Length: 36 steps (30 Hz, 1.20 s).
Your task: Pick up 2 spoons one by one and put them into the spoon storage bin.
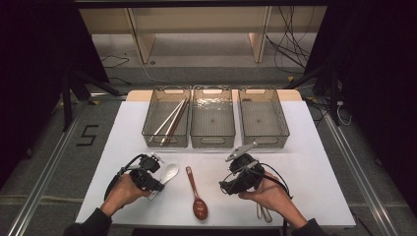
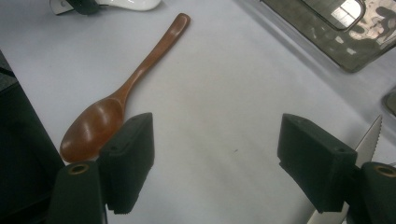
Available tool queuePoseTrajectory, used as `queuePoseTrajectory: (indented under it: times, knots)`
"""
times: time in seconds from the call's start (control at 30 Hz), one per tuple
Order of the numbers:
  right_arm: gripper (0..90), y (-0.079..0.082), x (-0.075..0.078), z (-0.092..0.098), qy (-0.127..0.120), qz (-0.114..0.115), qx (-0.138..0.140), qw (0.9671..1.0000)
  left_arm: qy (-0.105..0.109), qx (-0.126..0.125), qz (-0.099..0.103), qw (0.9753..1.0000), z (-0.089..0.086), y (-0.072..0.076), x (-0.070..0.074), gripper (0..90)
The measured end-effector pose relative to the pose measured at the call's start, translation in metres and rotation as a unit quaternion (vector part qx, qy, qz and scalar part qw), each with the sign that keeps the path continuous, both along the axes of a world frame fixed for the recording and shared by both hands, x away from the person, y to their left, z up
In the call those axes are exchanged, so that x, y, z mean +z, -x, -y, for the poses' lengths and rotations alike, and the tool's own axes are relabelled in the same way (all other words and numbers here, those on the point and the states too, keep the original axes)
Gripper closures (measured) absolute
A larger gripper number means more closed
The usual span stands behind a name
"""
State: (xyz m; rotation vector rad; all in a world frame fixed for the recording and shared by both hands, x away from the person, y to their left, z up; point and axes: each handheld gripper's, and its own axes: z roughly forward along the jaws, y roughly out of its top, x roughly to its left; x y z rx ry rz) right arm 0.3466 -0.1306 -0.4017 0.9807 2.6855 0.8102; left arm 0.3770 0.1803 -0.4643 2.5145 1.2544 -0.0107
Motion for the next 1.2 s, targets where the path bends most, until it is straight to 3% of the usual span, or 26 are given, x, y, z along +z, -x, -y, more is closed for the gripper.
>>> queuePoseTrajectory:
  times: [0.53,0.87,1.2]
  knots:
    - [28.3,0.000,-0.001,0.000,0.001,-0.002,0.003,1.0000,0.014,-0.013,-0.008,0.9998,-0.001,0.000,0.000,84.4]
    - [28.3,0.000,-0.001,0.000,0.002,-0.002,0.002,1.0000,0.022,-0.019,0.005,0.9996,-0.003,0.000,0.006,85.0]
    - [28.2,0.000,-0.001,0.000,0.002,-0.001,0.002,1.0000,0.049,-0.012,0.023,0.9985,-0.006,-0.002,0.015,84.9]
